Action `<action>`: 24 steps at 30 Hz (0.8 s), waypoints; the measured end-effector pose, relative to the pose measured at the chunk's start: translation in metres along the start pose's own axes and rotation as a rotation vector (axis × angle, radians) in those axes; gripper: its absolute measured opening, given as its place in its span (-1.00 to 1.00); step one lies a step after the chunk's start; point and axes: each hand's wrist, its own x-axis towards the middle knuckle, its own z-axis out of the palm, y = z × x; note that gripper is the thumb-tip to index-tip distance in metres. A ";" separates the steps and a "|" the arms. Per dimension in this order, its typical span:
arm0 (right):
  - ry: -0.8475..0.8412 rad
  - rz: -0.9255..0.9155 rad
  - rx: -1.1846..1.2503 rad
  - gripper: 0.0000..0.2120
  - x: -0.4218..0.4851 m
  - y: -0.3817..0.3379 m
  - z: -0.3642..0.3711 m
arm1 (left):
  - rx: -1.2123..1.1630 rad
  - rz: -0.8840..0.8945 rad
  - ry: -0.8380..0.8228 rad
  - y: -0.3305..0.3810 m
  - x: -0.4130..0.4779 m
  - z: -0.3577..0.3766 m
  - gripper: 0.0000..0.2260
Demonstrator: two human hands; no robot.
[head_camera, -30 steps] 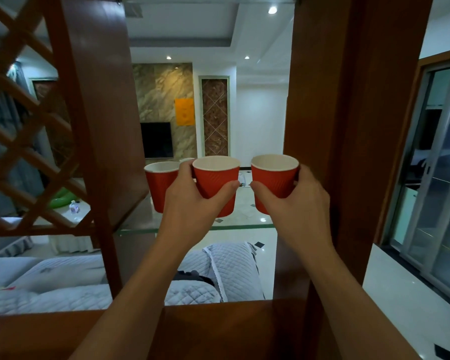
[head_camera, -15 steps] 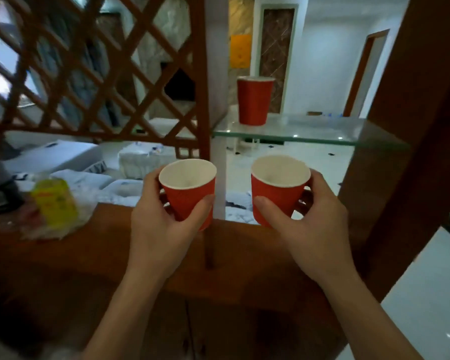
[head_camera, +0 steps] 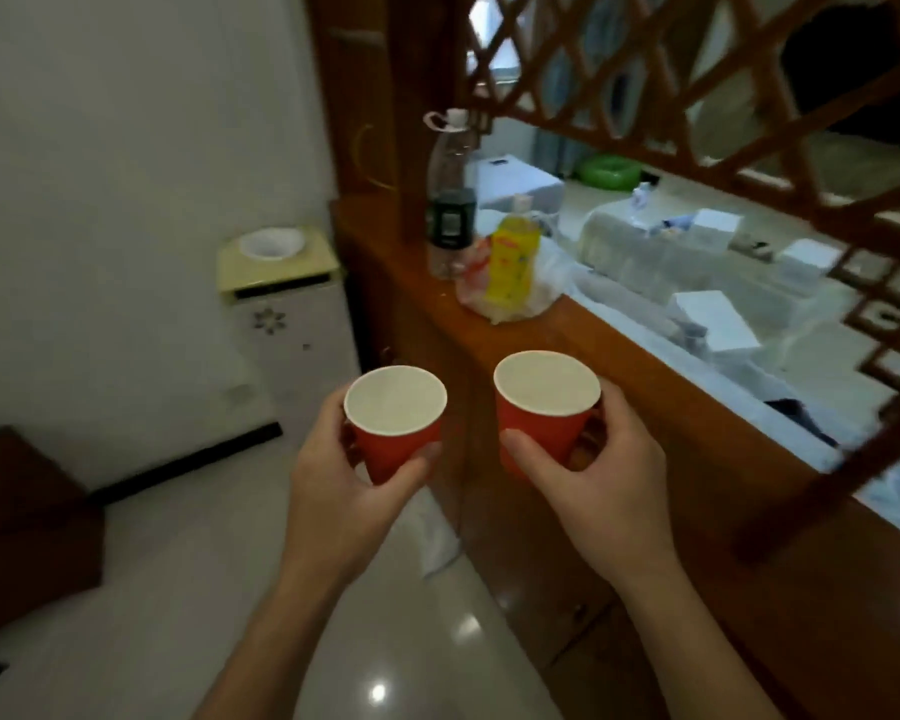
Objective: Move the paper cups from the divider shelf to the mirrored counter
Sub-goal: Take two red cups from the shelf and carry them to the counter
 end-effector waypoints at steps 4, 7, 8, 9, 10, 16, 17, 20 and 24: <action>-0.225 -0.070 0.148 -0.33 0.015 -0.012 0.064 | 0.138 -0.074 0.199 -0.009 -0.012 -0.048 -0.41; -0.415 -0.131 0.223 -0.24 0.011 -0.023 0.107 | 0.235 -0.124 0.352 -0.014 -0.031 -0.080 -0.42; -0.479 -0.154 0.240 -0.22 0.008 -0.026 0.120 | 0.258 -0.144 0.409 -0.015 -0.040 -0.091 -0.43; -0.542 -0.174 0.257 -0.21 0.003 -0.030 0.133 | 0.281 -0.168 0.467 -0.016 -0.051 -0.101 -0.43; -0.601 -0.190 0.277 -0.20 -0.003 -0.034 0.145 | 0.305 -0.193 0.521 -0.015 -0.064 -0.111 -0.43; -0.902 -0.297 0.428 -0.26 -0.064 -0.075 0.212 | 0.463 -0.361 0.845 -0.002 -0.156 -0.159 -0.42; -0.949 -0.315 0.448 -0.24 -0.077 -0.084 0.221 | 0.490 -0.381 0.897 0.002 -0.171 -0.167 -0.42; -1.087 -0.353 0.508 -0.23 -0.116 -0.111 0.241 | 0.542 -0.427 1.049 0.013 -0.212 -0.189 -0.42; -1.214 -0.419 0.564 -0.26 -0.167 -0.145 0.268 | 0.562 -0.480 1.210 0.020 -0.260 -0.220 -0.41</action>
